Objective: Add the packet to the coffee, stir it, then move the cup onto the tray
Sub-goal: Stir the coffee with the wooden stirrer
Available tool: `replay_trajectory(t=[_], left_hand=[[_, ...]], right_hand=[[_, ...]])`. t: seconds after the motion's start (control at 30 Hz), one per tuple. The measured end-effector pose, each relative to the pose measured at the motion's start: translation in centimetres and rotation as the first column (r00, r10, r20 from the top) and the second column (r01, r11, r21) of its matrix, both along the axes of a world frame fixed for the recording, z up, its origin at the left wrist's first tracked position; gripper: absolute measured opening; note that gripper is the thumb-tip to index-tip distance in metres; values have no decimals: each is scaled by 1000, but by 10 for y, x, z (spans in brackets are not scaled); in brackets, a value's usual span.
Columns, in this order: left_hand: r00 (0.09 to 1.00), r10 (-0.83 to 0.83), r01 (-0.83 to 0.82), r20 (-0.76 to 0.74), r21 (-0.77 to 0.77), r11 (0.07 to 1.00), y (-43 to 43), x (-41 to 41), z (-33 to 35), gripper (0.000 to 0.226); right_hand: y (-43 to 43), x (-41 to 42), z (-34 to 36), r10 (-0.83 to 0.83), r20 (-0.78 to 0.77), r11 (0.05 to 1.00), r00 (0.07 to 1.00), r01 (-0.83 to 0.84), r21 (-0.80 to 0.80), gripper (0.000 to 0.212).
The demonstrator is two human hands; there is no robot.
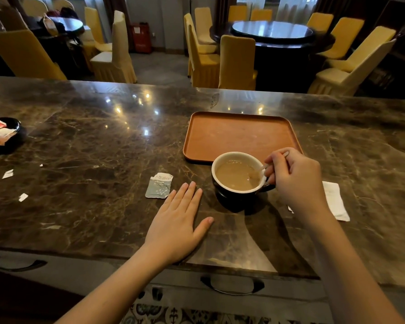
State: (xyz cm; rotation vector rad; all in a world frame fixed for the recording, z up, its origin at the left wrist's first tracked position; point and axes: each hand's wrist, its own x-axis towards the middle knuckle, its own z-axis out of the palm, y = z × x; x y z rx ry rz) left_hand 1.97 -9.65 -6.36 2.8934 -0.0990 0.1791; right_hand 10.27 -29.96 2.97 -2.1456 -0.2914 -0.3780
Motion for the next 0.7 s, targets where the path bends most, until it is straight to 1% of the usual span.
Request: replay_trajectory(t=[0.17,0.3,0.4,0.53,0.63,0.7], left_hand=[[1000,1,-1,5,0,1000,1,0,-1,69],[1000,1,-1,3,-2,1000,0,1,0,69],[1000,4,-4,4,-5,1000,0,0,1,70],[1000,6,-6,2,-8,1000,-1,-1,2,71],[1000,7,-7,0,-12,1000,-1,-2,3,72],[1000,5,-5,-1,-9,1000,-1,-2,4,75]], right_hand=[[18,-13,-5,132,-28,991,991,-132,23,17],[8,-17,3,204,-94,978,974,-199,65,20],[-8,-13,11,176,-107,984,979,-175,17,22],[-12,-4,13,62,-18,997,998,-63,-53,22],[-2,0,8,18,8,999,1000,-17,-40,21],[6,1,4,29,-3,1000,1000,-29,-13,20]])
